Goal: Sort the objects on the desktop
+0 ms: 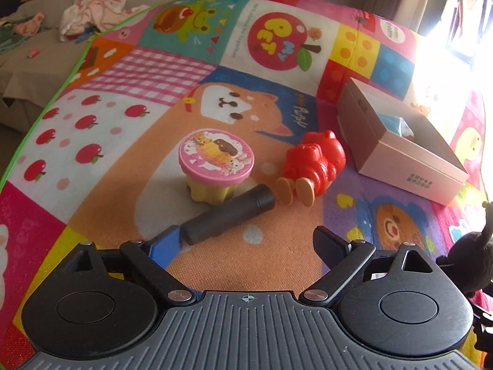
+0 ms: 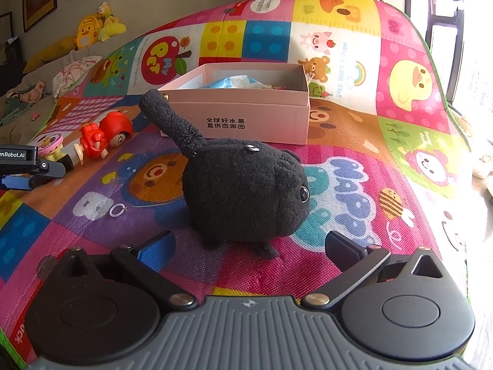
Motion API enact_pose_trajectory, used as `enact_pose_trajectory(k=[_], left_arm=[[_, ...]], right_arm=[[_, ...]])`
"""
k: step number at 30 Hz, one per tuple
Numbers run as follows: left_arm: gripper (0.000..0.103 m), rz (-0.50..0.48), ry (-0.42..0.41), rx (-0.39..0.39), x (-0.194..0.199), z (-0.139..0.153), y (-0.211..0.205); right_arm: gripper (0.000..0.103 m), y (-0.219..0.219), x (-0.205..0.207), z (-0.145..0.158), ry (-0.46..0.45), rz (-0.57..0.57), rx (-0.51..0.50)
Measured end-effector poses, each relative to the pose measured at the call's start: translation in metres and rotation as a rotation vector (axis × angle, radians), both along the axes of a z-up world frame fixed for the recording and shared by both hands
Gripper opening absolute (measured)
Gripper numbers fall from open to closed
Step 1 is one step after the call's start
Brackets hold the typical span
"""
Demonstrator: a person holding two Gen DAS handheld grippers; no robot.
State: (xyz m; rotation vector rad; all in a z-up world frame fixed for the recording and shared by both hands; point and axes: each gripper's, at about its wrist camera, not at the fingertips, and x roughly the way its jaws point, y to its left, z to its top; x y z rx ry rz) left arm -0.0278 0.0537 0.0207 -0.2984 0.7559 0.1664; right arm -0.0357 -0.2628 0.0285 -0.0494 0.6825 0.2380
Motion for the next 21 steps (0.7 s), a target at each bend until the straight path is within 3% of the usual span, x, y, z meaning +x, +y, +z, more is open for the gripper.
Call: enact_pose_trajectory(k=[5,9,13,16,21], left_arm=[[0.093,0.015,-0.028,0.076,0.018,-0.004,-0.007],[0.081,0.01,-0.05,0.168,0.023,-0.008,-0.012],[0.081,-0.033,-0.056,0.19,0.017,-0.008,-0.012],[0.08,-0.09,-0.049,0.189,0.004,-0.008,-0.014],[0.081,-0.284,-0.047,0.183,-0.026,-0.006,-0.036]], right_arm=[[0.103,0.0,-0.001,0.001,-0.003,-0.002,0.001],[0.103,0.0,-0.001,0.001,-0.007,-0.005,-0.007],[0.103,0.003,-0.003,0.004,-0.03,0.01,-0.024],[0.103,0.01,0.004,0.01,-0.039,0.02,-0.043],[0.103,0.013,0.022,0.02,-0.039,-0.001,-0.031]])
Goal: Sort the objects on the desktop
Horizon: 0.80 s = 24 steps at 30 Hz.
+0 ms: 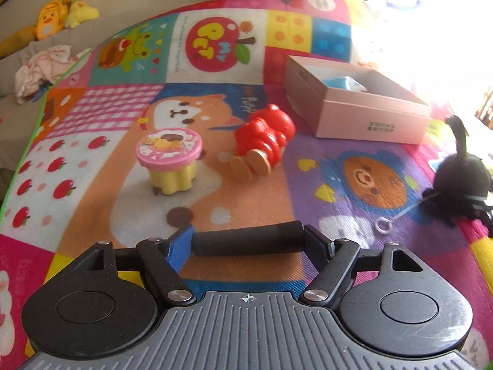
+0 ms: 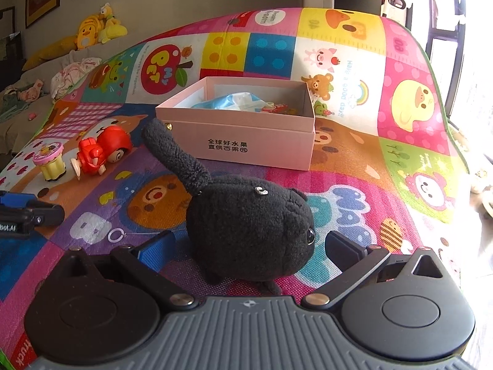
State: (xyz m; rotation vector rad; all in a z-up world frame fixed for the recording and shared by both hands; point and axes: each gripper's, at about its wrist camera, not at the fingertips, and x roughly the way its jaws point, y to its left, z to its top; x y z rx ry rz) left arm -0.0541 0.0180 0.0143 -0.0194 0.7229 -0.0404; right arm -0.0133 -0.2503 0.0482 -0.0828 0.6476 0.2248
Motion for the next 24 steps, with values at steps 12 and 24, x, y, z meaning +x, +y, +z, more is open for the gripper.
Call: enact_pose_trajectory(k=[12,24], left_arm=[[0.085,-0.055,-0.015,0.036,-0.016,-0.006,-0.015],[0.08,-0.199,-0.245,0.081,0.011,0.068,-0.046]], right_arm=[[0.094,0.007,0.02,-0.001,0.067,-0.004,-0.004],[0.087,-0.022,0.007,0.131,-0.184,0.044,0.075]])
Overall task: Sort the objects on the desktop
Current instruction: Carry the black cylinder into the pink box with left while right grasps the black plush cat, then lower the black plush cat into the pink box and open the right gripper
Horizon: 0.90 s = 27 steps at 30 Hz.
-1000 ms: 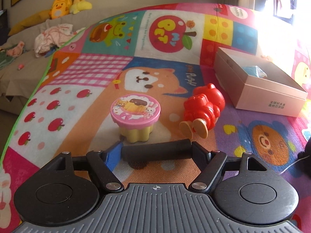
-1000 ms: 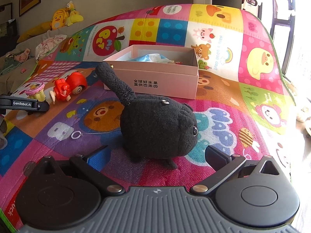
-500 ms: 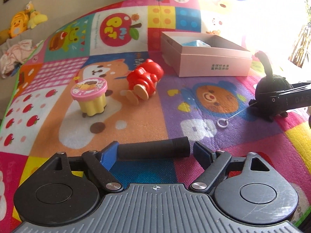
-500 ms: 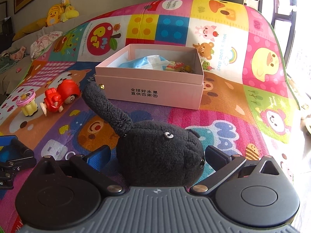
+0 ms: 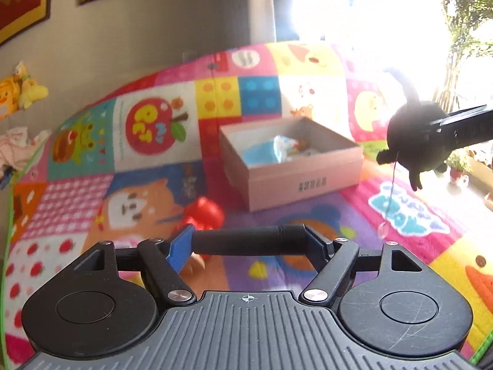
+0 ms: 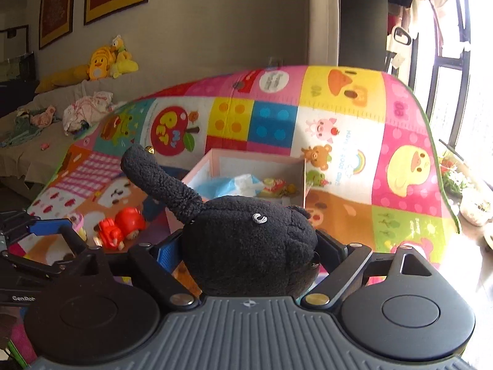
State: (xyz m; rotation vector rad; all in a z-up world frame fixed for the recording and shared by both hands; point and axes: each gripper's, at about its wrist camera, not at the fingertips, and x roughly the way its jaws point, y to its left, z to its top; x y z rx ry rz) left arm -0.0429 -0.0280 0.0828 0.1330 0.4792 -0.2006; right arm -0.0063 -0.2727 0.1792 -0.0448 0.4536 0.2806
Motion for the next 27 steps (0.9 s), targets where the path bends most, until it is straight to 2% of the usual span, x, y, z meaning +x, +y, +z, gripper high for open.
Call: enact_pose_trajectory(k=[2,5,9,12,15,17,18,21,24,27], left_arm=[[0.08,-0.024,-0.076,0.002,0.022,0.02,-0.013],[0.08,-0.036,-0.101,-0.037,0.068,0.031,-0.033],[0.08,-0.067,-0.04,-0.111,0.133,0.02,-0.062],[0.08,-0.072,0.004,-0.097,0.172,0.0,-0.08],[0.086,-0.102,0.116,-0.089,0.198,-0.021,-0.085],[0.091,-0.107,0.126,-0.136,0.191,-0.023,-0.072],[0.097,-0.105,0.11,-0.162,0.182,-0.019,-0.065],[0.098,-0.107,0.058,-0.195,0.142,-0.007,-0.048],[0.1,-0.118,-0.011,-0.186,0.101,-0.006,-0.038],[0.1,-0.117,-0.006,-0.204,0.079,-0.019,-0.029]], right_arm=[[0.087,-0.012,0.007,0.039,-0.076,-0.012,0.052],[0.087,-0.019,0.023,0.064,-0.149,-0.059,0.046],[0.087,-0.023,0.05,0.064,-0.146,-0.109,0.011],[0.087,-0.026,0.068,0.057,-0.111,-0.124,0.012],[0.087,-0.029,0.105,0.041,-0.04,-0.148,0.027],[0.087,-0.026,0.121,0.033,-0.013,-0.147,0.037],[0.087,-0.025,0.129,0.03,-0.001,-0.141,0.04],[0.087,-0.011,0.152,0.017,0.044,-0.117,0.055],[0.087,0.01,0.182,0.002,0.103,-0.092,0.074],[0.087,0.03,0.212,-0.02,0.194,-0.071,0.084]])
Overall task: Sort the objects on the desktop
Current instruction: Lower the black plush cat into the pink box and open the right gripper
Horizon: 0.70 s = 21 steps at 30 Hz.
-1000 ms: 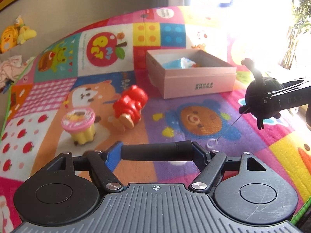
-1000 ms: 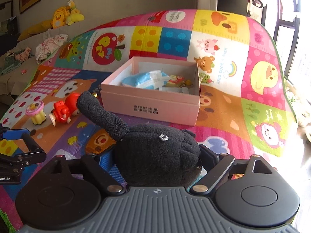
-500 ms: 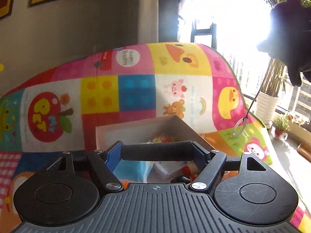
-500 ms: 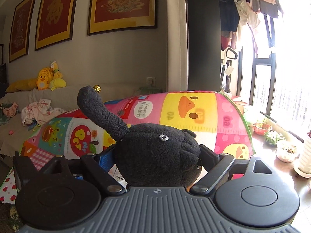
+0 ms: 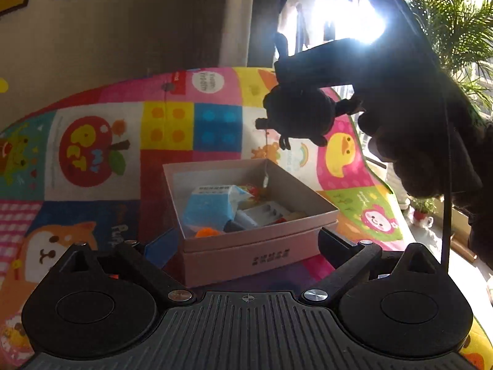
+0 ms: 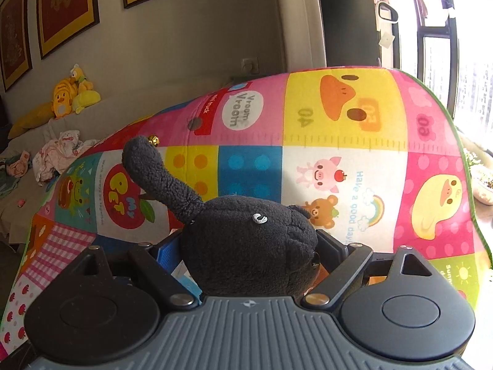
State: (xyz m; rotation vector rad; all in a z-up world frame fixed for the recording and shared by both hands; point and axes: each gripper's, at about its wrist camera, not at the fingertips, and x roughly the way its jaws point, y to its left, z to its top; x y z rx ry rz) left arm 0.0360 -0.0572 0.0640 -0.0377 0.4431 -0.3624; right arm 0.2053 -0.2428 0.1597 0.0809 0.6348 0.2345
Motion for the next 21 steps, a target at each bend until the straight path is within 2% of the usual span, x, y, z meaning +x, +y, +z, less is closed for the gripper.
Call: enact_pose_trajectory(k=[4,7,9,12,16,19,21], left_arm=[[0.1,-0.004,0.077,-0.05,-0.009,-0.024,0.012],[0.1,0.002,0.108,-0.065,-0.007,-0.035,0.02],[0.1,0.004,0.114,-0.076,-0.006,-0.038,0.023],[0.1,-0.002,0.117,-0.099,-0.004,-0.039,0.027],[0.101,-0.002,0.121,-0.114,-0.005,-0.04,0.028],[0.101,0.0,0.112,-0.107,-0.007,-0.039,0.027],[0.101,0.004,0.108,-0.101,-0.007,-0.039,0.026]], right_arm=[[0.087,0.018,0.024,-0.042,0.165,0.034,-0.019],[0.088,0.026,0.026,-0.067,0.233,0.03,-0.084],[0.092,0.024,0.02,-0.072,0.229,0.025,-0.11],[0.101,0.019,0.007,-0.064,0.179,0.026,-0.116],[0.101,0.009,-0.001,-0.047,0.107,-0.002,-0.126],[0.091,0.012,0.0,-0.044,0.089,0.007,-0.153],[0.077,0.018,0.004,-0.048,0.102,0.012,-0.168]])
